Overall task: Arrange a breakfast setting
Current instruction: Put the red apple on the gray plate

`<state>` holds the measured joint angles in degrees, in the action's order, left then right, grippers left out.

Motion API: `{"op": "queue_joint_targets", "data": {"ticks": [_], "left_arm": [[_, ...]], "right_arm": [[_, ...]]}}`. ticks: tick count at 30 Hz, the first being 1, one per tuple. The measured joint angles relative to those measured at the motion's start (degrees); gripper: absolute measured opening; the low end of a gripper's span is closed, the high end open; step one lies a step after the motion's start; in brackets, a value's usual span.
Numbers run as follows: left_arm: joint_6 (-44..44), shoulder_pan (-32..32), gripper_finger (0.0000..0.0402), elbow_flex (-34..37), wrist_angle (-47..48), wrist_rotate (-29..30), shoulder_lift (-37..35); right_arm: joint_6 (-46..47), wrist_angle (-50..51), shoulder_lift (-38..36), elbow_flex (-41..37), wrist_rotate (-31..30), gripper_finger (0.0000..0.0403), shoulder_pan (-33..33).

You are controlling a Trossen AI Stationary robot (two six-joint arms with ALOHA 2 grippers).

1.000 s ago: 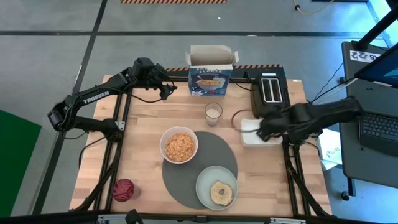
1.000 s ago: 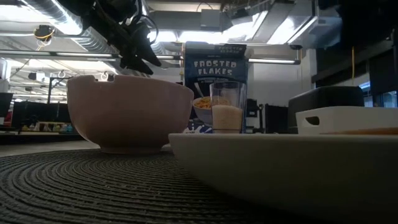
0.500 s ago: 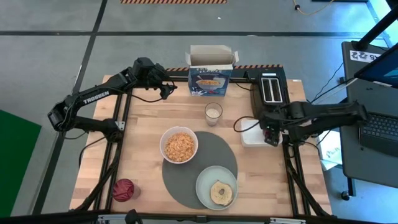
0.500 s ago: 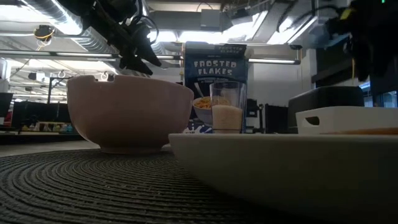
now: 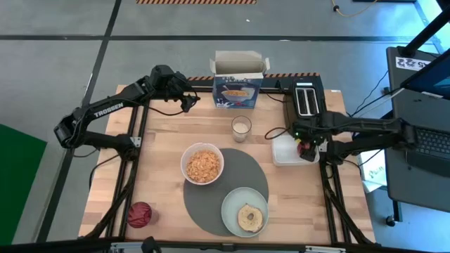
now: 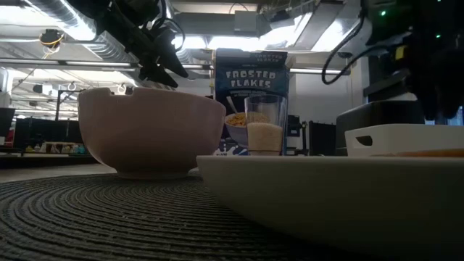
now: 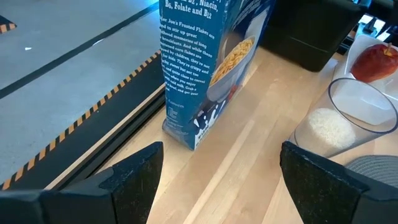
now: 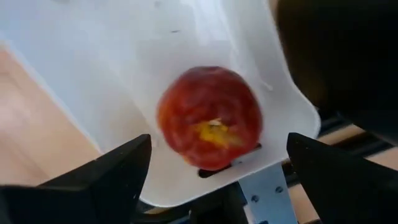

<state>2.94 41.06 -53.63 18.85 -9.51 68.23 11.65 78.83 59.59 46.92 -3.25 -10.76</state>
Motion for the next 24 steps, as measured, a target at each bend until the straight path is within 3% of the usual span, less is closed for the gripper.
{"op": "queue_joint_targets", "data": {"ticks": [7,15,24], "left_arm": [[-0.02,0.02,0.0309,0.0,0.0,-0.01,0.0],[-0.08,-0.01,0.0309,0.0,0.0,-0.01,0.0],[-2.23,0.02,0.0309,0.0,0.0,-0.01,0.0]], "right_arm": [[-1.32,-0.54,-0.04,0.0,2.44,0.0376,-5.88],[-1.3,-0.29,0.7,0.02,5.27,0.0376,-6.56],[-10.24,0.51,10.16,0.02,6.9,0.0376,-6.48]]}}
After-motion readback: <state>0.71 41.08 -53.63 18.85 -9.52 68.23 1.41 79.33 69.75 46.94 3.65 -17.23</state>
